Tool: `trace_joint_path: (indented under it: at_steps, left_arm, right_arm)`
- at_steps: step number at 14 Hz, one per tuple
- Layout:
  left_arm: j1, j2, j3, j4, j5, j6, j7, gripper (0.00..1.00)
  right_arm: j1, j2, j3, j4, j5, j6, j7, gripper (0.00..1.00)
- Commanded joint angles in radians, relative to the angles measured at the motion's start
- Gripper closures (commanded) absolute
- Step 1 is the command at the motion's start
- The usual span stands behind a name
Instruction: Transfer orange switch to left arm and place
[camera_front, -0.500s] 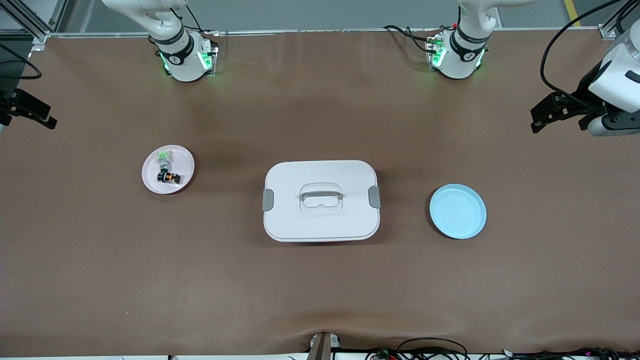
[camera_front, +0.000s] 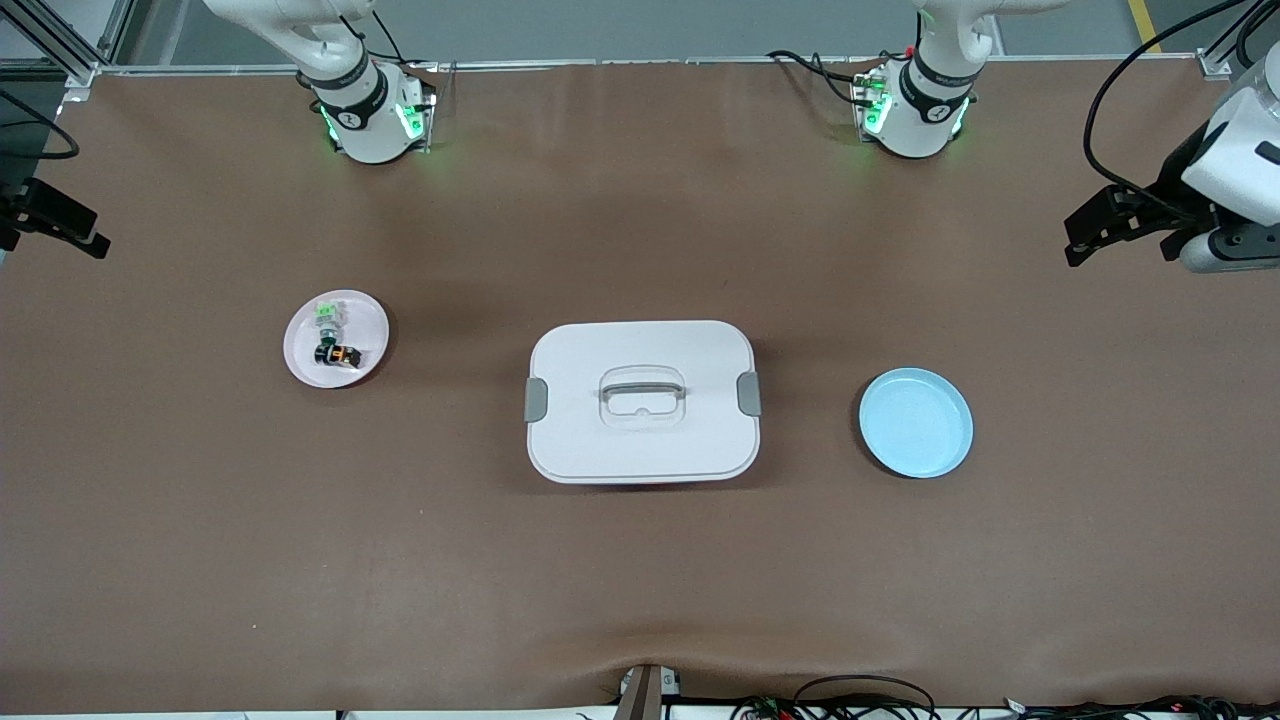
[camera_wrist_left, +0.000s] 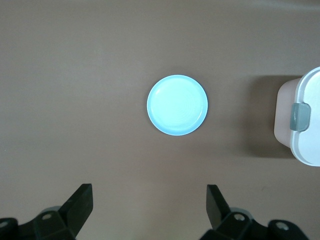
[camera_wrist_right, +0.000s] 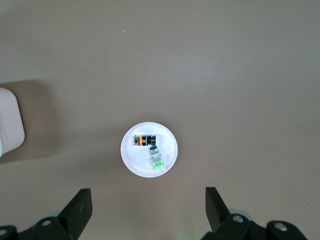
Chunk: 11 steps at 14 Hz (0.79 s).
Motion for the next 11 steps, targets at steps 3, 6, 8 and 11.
trace_joint_path:
  at_steps: [3, 6, 8, 11]
  left_arm:
    - [0.001, 0.015, -0.001, 0.04, -0.014, -0.015, 0.001, 0.0]
    - [0.005, 0.031, 0.0, 0.064, -0.014, -0.015, 0.001, 0.0]
    - [0.007, 0.029, 0.0, 0.063, -0.014, -0.015, 0.003, 0.0]
    - [0.025, 0.028, 0.0, 0.064, -0.017, -0.015, 0.009, 0.0]
  right_arm:
    - [-0.02, 0.096, 0.005, 0.006, 0.018, 0.012, 0.011, 0.0]
    - [-0.021, 0.175, 0.005, 0.006, 0.038, 0.053, 0.011, 0.0]
    - [-0.041, 0.208, 0.005, 0.003, 0.067, 0.111, 0.009, 0.0]
    - [-0.024, 0.225, 0.006, -0.077, 0.075, 0.202, 0.0, 0.0]
